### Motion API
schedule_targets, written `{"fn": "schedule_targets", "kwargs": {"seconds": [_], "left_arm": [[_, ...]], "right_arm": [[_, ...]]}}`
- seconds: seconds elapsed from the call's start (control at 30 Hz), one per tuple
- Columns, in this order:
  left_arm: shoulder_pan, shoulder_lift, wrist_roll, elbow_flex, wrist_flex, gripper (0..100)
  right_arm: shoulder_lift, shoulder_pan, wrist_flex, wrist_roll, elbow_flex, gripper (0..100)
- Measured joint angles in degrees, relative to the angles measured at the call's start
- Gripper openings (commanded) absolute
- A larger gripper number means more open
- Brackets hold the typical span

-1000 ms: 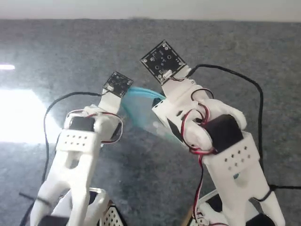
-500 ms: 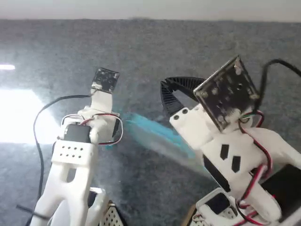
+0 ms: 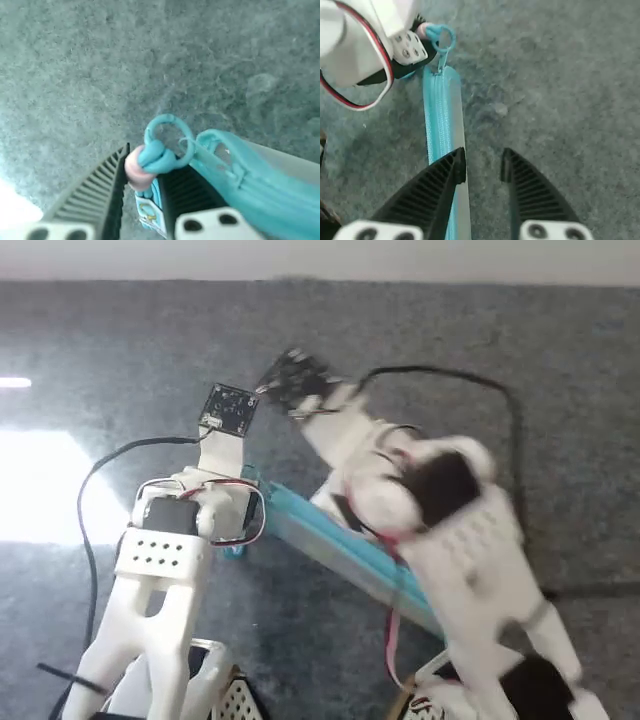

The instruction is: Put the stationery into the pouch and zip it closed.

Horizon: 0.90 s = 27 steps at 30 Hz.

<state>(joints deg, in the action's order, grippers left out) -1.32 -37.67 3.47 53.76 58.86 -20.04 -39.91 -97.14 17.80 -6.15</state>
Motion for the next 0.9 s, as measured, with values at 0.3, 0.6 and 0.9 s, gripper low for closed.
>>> {"fn": "schedule_targets", "kwargs": {"seconds": [0.3,0.6,0.9], "left_arm": [[1.8,0.3,-1.8,0.8,-5.2,1],[2.0,0.3,-1.8,0.8,-5.4,1],[2.0,0.3,-1.8,0.8,-5.4,1]], "right_arm": [[-3.5,-3.6,-2.1,0.3,9.2,35.1],[-14.9,-5.4,9.4,4.0,28.1,35.1],[-7.2,-6.6,22.0,4.0,29.3,35.1]]}}
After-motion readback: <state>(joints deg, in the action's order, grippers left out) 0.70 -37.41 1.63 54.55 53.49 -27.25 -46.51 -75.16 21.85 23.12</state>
